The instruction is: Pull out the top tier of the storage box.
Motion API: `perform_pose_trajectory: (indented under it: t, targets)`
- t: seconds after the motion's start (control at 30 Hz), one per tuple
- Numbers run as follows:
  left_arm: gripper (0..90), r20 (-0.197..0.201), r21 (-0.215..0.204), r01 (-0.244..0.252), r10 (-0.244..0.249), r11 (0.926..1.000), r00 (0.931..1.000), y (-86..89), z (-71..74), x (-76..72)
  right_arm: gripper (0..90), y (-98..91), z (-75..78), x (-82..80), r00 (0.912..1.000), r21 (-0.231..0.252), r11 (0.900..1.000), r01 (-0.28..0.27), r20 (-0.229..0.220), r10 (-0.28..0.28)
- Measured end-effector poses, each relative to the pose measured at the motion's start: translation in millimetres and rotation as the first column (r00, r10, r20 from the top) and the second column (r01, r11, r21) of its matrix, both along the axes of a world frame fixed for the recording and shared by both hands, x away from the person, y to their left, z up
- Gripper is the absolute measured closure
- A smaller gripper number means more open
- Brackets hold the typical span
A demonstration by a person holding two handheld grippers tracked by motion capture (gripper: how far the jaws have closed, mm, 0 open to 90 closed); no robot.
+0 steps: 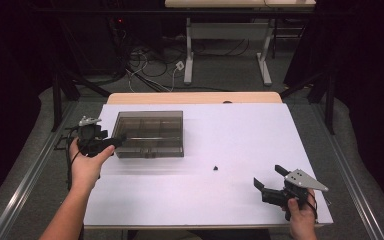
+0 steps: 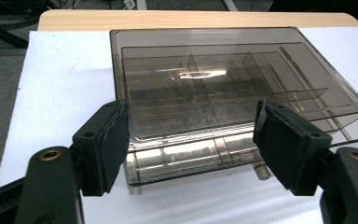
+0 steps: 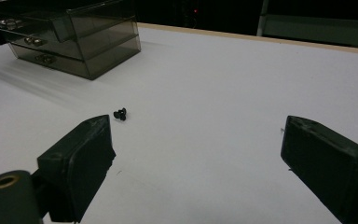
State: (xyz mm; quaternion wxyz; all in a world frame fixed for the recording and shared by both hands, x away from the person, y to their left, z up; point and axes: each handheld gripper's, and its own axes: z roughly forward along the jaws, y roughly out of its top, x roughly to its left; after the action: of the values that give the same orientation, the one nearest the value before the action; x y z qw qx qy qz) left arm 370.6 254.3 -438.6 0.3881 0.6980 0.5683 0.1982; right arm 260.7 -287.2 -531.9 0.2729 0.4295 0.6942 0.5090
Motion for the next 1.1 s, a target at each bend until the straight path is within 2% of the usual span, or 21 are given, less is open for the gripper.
perform_pose_trajectory:
  t: [0.23,0.43,0.57,0.73,0.87,1.1]
  targets:
    - [31.3,-0.008,0.016,-0.012,0.012,0.9998,0.9999,2.2,1.7,4.0,8.8,-0.1,0.0,-0.1,1.0000,0.001,1.0000,0.002,-0.003,-0.002]
    - [35.0,-0.029,0.049,-0.008,0.010,0.9988,0.9995,2.7,2.2,6.2,8.8,-0.3,-0.2,0.0,1.0000,0.003,1.0000,0.001,0.003,-0.001]
    - [40.1,-0.046,0.055,-0.012,0.014,0.9984,0.9989,3.3,1.9,6.3,8.8,-0.6,-0.2,0.0,1.0000,-0.003,1.0000,0.006,-0.002,-0.006]
    - [46.4,-0.069,0.023,-0.020,0.021,0.9995,0.9974,6.4,0.1,6.6,8.8,0.4,-0.7,0.2,1.0000,0.001,1.0000,0.002,-0.005,-0.002]
    - [52.5,-0.080,0.030,-0.020,0.022,0.9993,0.9965,8.2,-2.5,6.9,8.8,0.7,-0.7,-0.2,0.9999,0.002,1.0000,0.004,-0.012,-0.004]
    - [63.9,-0.110,0.073,-0.031,0.039,0.9969,0.9932,8.3,-5.8,6.5,8.8,0.3,-1.1,0.4,0.9999,-0.001,1.0000,-0.001,-0.015,0.001]
